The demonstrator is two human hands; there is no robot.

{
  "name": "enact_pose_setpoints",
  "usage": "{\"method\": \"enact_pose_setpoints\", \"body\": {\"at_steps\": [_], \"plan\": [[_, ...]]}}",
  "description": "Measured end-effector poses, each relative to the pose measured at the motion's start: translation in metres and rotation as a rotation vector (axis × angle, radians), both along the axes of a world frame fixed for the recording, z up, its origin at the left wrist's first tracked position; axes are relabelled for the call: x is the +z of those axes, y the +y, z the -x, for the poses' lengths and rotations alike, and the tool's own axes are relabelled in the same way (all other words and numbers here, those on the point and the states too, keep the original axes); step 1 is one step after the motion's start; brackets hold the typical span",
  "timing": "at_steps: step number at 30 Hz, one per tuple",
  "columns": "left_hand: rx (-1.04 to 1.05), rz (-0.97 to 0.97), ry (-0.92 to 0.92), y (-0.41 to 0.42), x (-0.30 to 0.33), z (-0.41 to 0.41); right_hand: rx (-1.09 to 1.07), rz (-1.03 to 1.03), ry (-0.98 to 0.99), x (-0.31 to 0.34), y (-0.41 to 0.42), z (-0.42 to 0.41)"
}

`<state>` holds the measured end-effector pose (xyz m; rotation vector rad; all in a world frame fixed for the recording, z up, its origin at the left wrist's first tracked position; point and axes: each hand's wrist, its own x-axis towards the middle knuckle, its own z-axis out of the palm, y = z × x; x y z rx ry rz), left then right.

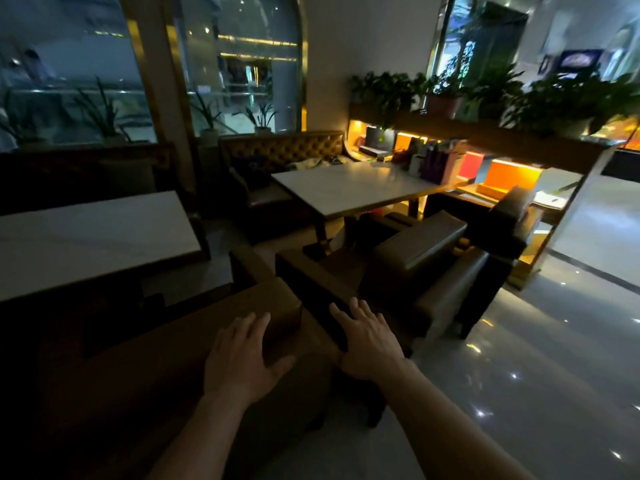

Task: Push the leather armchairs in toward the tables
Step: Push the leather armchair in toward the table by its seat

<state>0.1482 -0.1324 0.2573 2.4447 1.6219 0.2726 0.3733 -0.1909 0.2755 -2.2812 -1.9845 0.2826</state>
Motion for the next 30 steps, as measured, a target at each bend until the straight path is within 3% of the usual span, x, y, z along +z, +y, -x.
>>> {"method": "enact_pose_setpoints", "body": {"at_steps": [9, 16, 30], "plan": [[-0.136, 0.007, -0.002, -0.023, 0.032, -0.204, -0.149, -0.022, -0.063, 0.018, -0.052, -0.198], [-0.270, 0.039, 0.004, 0.002, 0.018, -0.346, -0.237, -0.039, -0.074, 0.002, -0.061, -0.329], [-0.292, 0.231, -0.131, 0.160, -0.061, -0.619, -0.289, 0.149, -0.192, -0.038, 0.107, -0.601]]}}
